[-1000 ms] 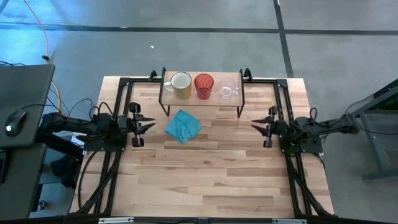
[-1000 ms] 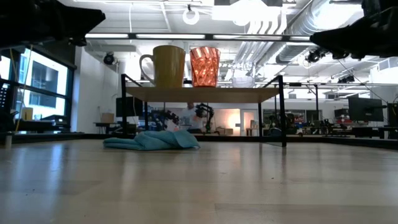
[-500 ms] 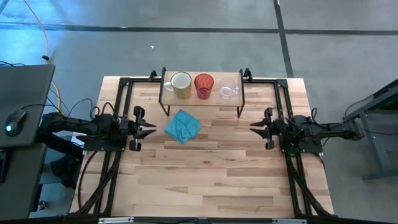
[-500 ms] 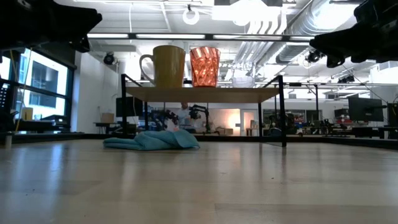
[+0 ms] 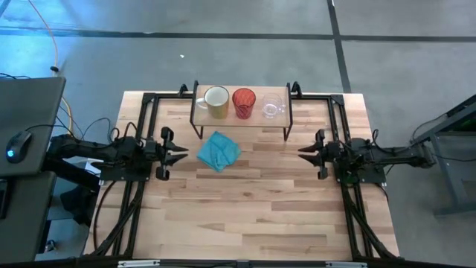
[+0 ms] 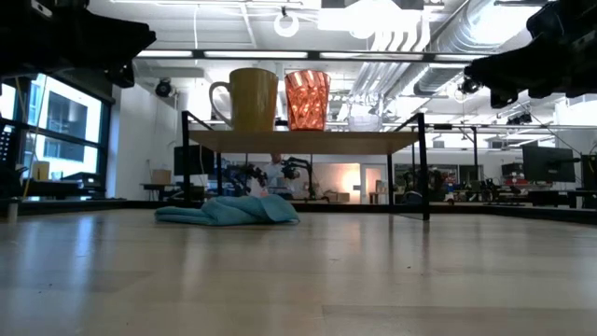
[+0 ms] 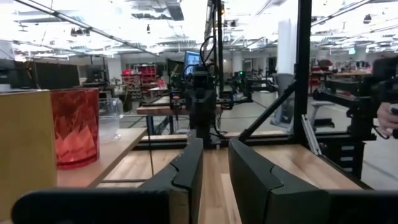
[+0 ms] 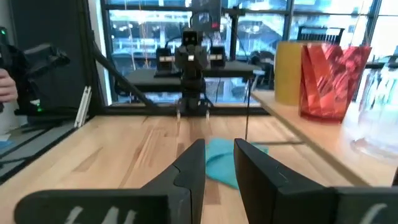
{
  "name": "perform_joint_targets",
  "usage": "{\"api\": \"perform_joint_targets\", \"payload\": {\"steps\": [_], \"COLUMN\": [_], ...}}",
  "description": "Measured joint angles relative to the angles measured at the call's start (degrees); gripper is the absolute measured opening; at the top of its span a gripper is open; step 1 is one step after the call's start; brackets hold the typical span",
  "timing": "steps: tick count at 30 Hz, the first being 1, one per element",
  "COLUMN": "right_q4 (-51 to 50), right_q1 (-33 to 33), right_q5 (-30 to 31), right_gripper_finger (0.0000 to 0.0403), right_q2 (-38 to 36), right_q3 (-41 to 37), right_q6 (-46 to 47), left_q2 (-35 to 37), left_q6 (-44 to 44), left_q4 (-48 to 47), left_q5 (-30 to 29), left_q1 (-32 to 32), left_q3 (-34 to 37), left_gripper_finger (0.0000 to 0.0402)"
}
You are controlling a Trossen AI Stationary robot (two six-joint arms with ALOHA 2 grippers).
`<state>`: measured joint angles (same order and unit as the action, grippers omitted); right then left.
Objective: Stack small to large cups/mugs on shelf
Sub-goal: Return to Home Position
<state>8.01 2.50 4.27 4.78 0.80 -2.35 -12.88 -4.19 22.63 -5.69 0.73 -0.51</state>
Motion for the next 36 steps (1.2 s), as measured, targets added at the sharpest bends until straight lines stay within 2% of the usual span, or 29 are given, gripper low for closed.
{"api": "perform_joint_targets", "payload": {"steps": [4,8,10,16,22,27,36], "right_q4": [-0.5,-1.4,-1.5,-3.5,-3.3,-3.6,-4.0], "right_q1": [0.1,0.2,0.2,0.1,0.1,0.1,0.1], "right_q5": [-4.5,-10.3,-10.8,-4.6,-3.7,3.5,4.2], "right_gripper_finger": [0.0078,0.0078,0.0078,0.0078,0.0078,0.0078,0.0078], "right_q2": [0.0,0.0,0.0,0.0,0.0,0.0,0.0], "right_q3": [1.5,2.0,2.0,2.1,2.1,2.2,2.2], "right_q6": [3.7,2.2,2.3,2.3,2.2,5.2,3.5], "left_q2": [0.0,0.0,0.0,0.0,0.0,0.0,0.0], "left_q6": [0.0,0.0,0.0,0.0,0.0,0.0,0.0], "left_q4": [-0.2,-0.3,-0.3,-0.3,-0.3,-0.3,-0.3], "left_q5": [0.0,0.0,-0.1,-0.1,-0.1,-0.1,-0.1], "left_q1": [0.0,0.0,0.0,0.0,0.0,0.0,0.0], "left_q3": [0.0,0.0,0.0,0.0,0.0,0.0,0.0], "left_gripper_finger": [0.0067,0.0067,0.0067,0.0067,0.0067,0.0067,0.0067]}}
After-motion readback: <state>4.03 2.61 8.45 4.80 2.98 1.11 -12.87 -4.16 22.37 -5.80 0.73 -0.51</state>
